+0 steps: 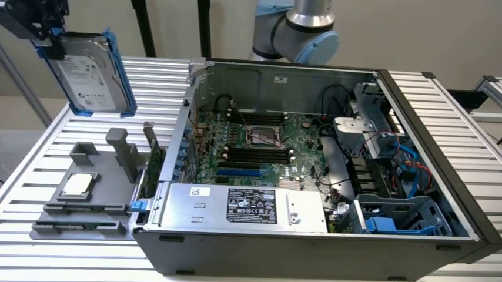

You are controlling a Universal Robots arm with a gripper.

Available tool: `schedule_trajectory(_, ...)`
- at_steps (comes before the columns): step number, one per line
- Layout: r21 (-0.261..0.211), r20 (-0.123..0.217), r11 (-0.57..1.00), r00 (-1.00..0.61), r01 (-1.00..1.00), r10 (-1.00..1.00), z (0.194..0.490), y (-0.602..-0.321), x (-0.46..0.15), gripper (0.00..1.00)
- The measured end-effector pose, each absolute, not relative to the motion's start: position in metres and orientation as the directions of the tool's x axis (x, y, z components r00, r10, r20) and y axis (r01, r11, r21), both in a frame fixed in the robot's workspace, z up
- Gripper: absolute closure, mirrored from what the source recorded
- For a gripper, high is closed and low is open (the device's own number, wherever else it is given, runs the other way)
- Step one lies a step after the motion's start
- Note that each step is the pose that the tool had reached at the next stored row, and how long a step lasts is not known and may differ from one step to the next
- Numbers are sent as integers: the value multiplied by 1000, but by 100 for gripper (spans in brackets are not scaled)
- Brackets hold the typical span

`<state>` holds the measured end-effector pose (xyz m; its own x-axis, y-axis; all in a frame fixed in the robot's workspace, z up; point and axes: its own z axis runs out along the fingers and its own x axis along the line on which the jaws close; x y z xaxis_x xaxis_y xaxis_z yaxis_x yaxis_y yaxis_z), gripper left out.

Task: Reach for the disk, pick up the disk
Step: 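Pick up the disk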

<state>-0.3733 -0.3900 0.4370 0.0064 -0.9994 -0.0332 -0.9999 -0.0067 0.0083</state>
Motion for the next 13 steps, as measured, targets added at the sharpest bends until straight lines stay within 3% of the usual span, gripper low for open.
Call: schedule_trajectory(13, 9, -53, -9, 9, -1000, -999, 492, -398, -315, 67)
